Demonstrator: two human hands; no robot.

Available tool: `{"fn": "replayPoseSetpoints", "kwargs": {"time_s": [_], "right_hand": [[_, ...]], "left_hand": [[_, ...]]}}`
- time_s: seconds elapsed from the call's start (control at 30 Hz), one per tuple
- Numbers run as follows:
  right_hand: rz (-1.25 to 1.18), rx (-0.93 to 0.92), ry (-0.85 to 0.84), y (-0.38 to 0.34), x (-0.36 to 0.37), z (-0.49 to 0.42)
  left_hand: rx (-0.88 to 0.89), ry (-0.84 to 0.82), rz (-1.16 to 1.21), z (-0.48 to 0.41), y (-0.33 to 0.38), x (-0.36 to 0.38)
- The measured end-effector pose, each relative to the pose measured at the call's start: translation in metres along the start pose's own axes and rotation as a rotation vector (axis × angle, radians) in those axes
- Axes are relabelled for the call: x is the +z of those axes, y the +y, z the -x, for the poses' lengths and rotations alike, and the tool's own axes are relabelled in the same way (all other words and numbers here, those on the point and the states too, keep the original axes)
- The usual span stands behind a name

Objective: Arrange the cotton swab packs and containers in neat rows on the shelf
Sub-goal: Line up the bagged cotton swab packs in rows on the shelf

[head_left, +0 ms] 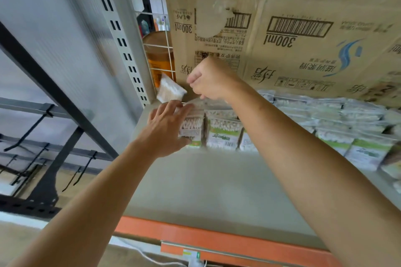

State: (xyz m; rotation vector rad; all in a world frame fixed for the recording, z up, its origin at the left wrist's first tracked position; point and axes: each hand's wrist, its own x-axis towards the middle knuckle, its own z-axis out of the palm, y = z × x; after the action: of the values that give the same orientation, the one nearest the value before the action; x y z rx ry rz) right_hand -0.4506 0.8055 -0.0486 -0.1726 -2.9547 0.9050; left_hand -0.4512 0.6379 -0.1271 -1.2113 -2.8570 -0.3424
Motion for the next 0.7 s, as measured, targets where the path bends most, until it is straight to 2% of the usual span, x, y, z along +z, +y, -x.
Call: {"fn": "replayPoseSetpoints", "kwargs": {"time_s": [0.23, 0.37, 0.47, 0.57, 0.7], "right_hand": [[0.207, 0.026, -0.006, 0.000, 0.028, -0.021], [0.303, -0.017, 0.103, -0.013, 0.052, -0.030], [0.377, -0.061, 0.098, -0.022, 0.063, -0.036], [0.293, -0.054, 0.066, -0.023, 0.065, -0.040], [-0.035, -0.099, 0.048, -0.019, 0.050, -0.030]], "left_hand": [[-0.022, -0.007, 0.077, 0.002, 0.000, 0.002], [-0.031, -0.037, 0.154, 0.003, 0.000, 0.003], [-0.040, -0.052, 0.178, 0.002, -0.001, 0.004], [-0.038, -0.052, 0.172, 0.002, -0.002, 0.004], [-0.020, -0.037, 0.152, 0.003, -0.002, 0.003]]}}
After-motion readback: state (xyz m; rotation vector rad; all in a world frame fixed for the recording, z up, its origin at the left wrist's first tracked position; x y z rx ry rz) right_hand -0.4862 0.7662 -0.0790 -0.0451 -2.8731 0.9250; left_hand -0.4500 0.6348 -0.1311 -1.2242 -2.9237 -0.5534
